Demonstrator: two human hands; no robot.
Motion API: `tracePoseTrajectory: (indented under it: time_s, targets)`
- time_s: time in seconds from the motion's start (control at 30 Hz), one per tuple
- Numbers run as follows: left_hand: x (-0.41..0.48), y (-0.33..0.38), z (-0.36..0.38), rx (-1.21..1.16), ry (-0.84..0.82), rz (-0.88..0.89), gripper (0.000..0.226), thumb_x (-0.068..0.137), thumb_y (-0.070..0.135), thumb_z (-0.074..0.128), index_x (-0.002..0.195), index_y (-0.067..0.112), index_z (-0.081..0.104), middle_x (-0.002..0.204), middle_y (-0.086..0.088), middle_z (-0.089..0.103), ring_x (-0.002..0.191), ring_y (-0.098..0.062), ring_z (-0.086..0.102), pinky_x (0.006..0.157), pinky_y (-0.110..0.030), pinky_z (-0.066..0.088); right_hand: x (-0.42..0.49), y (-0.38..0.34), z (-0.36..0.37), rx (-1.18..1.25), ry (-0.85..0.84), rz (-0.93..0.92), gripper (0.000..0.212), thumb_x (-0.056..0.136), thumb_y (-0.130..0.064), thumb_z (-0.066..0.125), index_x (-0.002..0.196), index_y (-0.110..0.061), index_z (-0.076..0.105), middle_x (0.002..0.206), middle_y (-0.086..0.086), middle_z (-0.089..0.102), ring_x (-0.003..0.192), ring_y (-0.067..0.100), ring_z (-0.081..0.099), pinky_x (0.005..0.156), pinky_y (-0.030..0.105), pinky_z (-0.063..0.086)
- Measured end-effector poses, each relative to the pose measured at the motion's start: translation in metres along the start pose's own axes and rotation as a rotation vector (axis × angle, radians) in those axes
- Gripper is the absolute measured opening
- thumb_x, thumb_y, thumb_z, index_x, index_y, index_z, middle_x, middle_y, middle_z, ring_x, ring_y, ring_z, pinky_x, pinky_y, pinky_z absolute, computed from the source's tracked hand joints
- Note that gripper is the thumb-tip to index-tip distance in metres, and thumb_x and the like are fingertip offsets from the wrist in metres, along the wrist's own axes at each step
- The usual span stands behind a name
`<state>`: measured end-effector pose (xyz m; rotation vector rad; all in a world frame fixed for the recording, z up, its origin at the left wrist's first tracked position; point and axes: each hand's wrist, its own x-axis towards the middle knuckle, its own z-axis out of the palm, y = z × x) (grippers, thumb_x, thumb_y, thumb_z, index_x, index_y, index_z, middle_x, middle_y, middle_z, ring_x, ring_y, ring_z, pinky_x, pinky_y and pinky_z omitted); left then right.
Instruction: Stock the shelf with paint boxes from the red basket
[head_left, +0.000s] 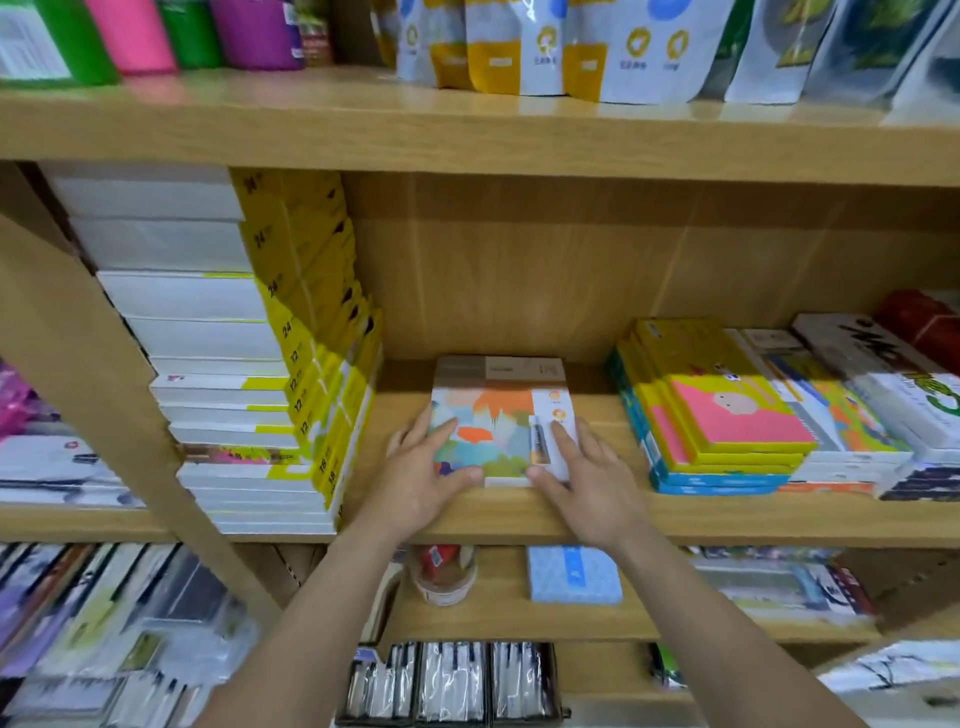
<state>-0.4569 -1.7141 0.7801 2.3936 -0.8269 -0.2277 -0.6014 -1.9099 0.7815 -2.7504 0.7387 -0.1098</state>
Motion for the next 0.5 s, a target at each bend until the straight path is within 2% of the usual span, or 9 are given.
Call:
tracePoseTrajectory:
  time_s: [0.07, 0.17, 0.23, 0.3, 0.4, 0.5]
  targets:
    - [0.003, 0.001, 0.004, 0.041, 0.039, -0.020, 0.089, 0.079, 0.076, 0.059, 0.156, 0.037, 0.036, 0.172, 0.011, 0.013, 0.152, -0.025, 0.020, 0.117, -0.045, 0.030, 0.008, -0.002, 0.003, -0.019, -0.002, 0.021, 0.091, 0.088, -0.086, 0.014, 0.165, -0.036, 0.011, 0.177, 0.004, 0.011, 0.160, 0.026, 0.019, 0.124, 0.048, 0.022]
    - [0.002, 0.001, 0.007, 0.096, 0.046, -0.026, 0.097, 0.072, 0.088, 0.040, 0.156, 0.039, 0.034, 0.172, 0.013, 0.013, 0.151, -0.024, 0.024, 0.114, -0.046, 0.034, 0.010, -0.001, 0.007, -0.007, -0.003, 0.039, 0.106, 0.076, -0.094, -0.004, 0.165, -0.039, 0.010, 0.177, 0.002, 0.012, 0.159, 0.025, 0.020, 0.123, 0.050, 0.023]
    - [-0.002, 0.004, 0.007, 0.152, 0.058, -0.037, 0.098, 0.072, 0.090, 0.032, 0.156, 0.040, 0.032, 0.171, 0.012, 0.015, 0.151, -0.024, 0.025, 0.113, -0.046, 0.035, 0.009, -0.001, 0.006, 0.030, -0.006, 0.052, 0.100, 0.079, -0.094, 0.005, 0.164, -0.040, 0.015, 0.176, 0.002, 0.014, 0.159, 0.025, 0.023, 0.122, 0.051, 0.024]
    - [-0.005, 0.010, 0.008, 0.207, 0.084, -0.050, 0.089, 0.079, 0.085, 0.037, 0.155, 0.039, 0.034, 0.170, 0.010, 0.020, 0.149, -0.026, 0.030, 0.112, -0.046, 0.037, 0.010, -0.004, 0.000, 0.076, -0.034, 0.068, 0.093, 0.085, -0.088, 0.020, 0.163, -0.039, 0.018, 0.176, 0.002, 0.015, 0.159, 0.026, 0.023, 0.122, 0.050, 0.023]
    - [-0.019, 0.031, 0.010, 0.267, 0.167, -0.101, 0.071, 0.092, 0.068, 0.050, 0.153, 0.031, 0.042, 0.166, 0.004, 0.032, 0.145, -0.028, 0.037, 0.111, -0.045, 0.040, 0.004, -0.005, -0.014, 0.090, -0.082, 0.049, 0.087, 0.091, -0.079, 0.034, 0.164, -0.035, 0.018, 0.176, 0.004, 0.015, 0.158, 0.030, 0.022, 0.124, 0.048, 0.022]
    - [-0.035, 0.058, 0.015, 0.286, 0.263, -0.077, 0.058, 0.098, 0.047, 0.056, 0.150, 0.023, 0.047, 0.162, -0.002, 0.040, 0.141, -0.031, 0.042, 0.111, -0.044, 0.041, -0.013, 0.002, -0.034, 0.059, -0.119, -0.023, 0.087, 0.089, -0.066, 0.052, 0.163, -0.026, 0.028, 0.170, 0.006, 0.030, 0.154, 0.031, 0.029, 0.121, 0.044, 0.031]
